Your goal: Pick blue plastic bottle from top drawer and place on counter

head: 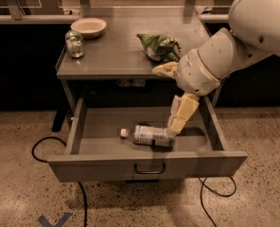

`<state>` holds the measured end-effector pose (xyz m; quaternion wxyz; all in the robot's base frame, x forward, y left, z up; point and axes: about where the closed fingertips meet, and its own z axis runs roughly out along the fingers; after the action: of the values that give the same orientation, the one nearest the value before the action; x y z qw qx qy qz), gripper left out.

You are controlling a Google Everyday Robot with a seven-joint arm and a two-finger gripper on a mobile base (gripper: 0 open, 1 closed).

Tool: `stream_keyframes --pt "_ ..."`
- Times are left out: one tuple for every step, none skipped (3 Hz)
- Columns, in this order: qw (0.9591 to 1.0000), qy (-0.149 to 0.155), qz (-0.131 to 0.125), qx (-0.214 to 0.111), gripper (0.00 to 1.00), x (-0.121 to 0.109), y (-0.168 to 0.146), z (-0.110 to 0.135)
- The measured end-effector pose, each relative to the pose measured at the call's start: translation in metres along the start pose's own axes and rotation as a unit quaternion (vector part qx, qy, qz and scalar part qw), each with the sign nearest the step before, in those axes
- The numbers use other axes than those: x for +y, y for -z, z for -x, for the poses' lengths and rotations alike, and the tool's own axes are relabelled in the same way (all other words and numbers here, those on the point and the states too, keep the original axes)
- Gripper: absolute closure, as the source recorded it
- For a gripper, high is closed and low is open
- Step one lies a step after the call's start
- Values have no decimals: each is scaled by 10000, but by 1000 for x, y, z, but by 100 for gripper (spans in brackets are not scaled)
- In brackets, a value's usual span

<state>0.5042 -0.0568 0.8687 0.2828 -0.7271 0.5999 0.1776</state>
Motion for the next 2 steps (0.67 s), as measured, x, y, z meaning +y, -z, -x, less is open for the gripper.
stream_keyframes --pt "10000 1 62 -42 0 2 -14 -8" --pt "9997 -134 199 -57 0 11 -72 -49"
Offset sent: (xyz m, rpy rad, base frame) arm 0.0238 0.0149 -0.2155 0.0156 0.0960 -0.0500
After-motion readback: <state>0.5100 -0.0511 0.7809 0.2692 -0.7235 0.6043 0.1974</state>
